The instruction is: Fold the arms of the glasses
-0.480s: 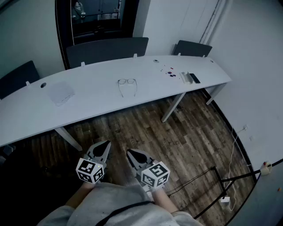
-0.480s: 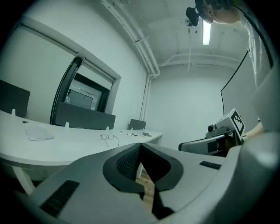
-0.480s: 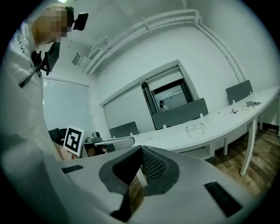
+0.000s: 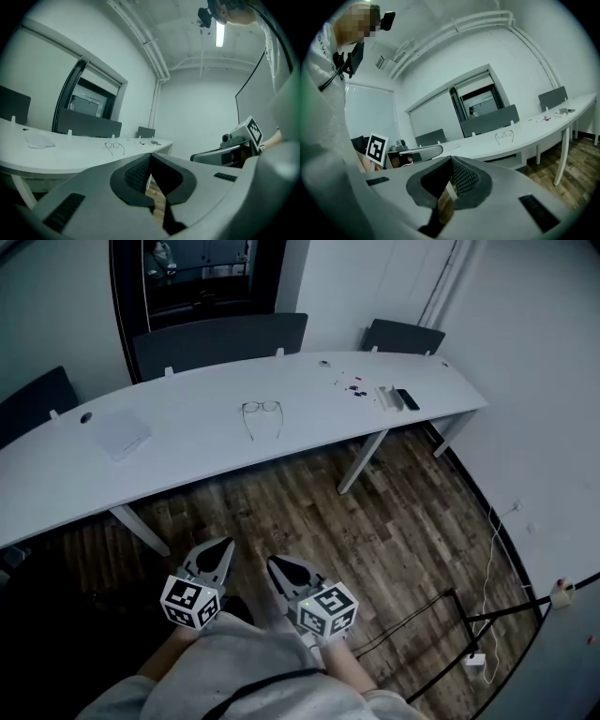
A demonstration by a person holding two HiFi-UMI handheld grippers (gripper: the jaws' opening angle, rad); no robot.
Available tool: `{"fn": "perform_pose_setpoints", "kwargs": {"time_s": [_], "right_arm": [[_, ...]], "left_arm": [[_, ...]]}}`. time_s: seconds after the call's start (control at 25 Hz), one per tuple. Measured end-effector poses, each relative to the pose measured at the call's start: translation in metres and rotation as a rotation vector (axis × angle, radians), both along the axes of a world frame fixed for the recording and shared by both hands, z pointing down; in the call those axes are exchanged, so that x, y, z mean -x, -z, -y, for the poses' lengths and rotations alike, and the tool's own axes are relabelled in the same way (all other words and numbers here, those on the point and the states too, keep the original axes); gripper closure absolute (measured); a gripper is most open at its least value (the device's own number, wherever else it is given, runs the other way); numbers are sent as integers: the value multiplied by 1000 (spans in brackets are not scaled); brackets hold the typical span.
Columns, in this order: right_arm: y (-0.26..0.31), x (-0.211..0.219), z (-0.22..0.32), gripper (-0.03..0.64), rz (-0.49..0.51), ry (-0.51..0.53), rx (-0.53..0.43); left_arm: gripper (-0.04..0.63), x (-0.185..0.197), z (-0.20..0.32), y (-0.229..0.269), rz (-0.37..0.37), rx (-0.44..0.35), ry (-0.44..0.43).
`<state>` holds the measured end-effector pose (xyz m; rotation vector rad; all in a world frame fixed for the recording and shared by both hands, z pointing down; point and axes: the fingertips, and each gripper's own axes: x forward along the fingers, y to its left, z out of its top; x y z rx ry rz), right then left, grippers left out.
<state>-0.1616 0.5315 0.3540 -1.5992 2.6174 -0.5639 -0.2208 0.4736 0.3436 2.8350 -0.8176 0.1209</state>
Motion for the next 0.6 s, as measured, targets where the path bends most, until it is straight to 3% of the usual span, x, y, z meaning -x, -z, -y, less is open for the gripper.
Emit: {"fn": "perform_pose_setpoints", "kwargs": {"time_s": [0.36,0.6], "right_arm": [[-13,-28,42,597,57,-46,-9],[-25,-48,115,597,22,-33,1]], "left_arm": [[580,-19,44,-17,6,-1,22],[580,-47,118,-29,-1,7,2]]}}
